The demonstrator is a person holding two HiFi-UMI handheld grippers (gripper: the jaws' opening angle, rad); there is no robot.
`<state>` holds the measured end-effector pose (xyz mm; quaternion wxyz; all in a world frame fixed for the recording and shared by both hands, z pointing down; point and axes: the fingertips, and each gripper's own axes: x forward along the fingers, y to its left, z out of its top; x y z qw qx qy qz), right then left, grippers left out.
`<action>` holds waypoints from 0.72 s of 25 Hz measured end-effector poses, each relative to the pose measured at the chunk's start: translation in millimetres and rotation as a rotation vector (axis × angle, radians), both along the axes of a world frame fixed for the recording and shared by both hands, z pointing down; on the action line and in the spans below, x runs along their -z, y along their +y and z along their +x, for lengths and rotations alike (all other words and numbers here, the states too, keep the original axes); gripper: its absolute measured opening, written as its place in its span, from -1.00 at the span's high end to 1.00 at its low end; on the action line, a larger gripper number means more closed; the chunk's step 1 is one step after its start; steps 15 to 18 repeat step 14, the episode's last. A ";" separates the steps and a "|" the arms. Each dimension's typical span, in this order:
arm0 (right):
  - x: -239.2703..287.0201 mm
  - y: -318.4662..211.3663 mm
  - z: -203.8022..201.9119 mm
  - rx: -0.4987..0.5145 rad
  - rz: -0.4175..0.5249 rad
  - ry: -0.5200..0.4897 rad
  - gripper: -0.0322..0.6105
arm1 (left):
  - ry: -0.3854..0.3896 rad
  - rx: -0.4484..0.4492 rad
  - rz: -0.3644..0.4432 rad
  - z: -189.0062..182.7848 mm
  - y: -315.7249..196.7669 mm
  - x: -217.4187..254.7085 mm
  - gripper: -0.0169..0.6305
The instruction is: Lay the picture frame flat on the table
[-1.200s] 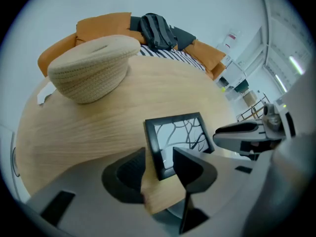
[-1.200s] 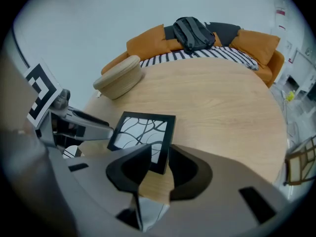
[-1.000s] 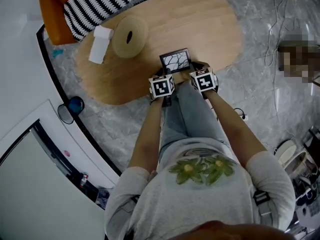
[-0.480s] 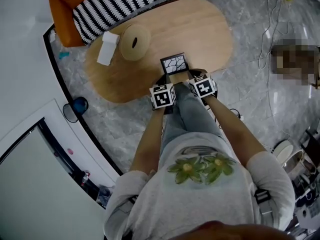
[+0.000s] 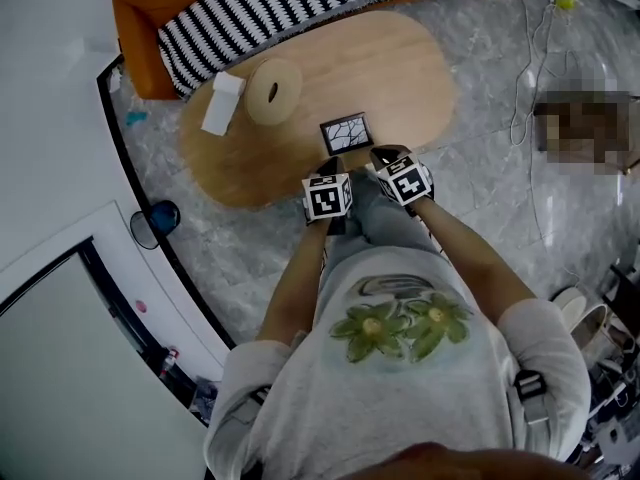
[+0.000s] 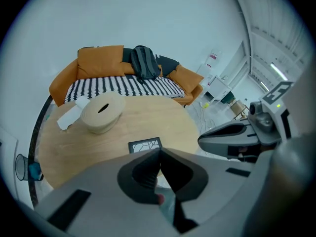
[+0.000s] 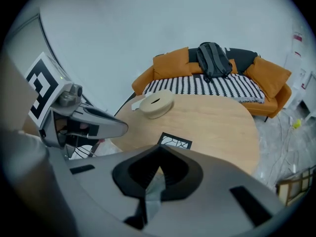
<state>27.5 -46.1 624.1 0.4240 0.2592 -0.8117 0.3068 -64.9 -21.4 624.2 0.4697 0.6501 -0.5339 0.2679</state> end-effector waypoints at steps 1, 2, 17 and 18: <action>3.3 0.9 -0.7 0.005 0.005 -0.002 0.88 | 0.002 -0.002 0.007 0.1 0.1 4.2 0.90; 6.9 1.6 -1.4 0.008 0.011 -0.006 0.88 | 0.004 -0.004 0.014 -0.4 -0.1 8.4 0.90; 38.5 14.2 10.1 -0.037 0.049 -0.034 0.88 | 0.057 -0.009 0.067 -1.8 12.6 42.8 0.90; 38.5 14.2 10.1 -0.037 0.049 -0.034 0.88 | 0.057 -0.009 0.067 -1.8 12.6 42.8 0.90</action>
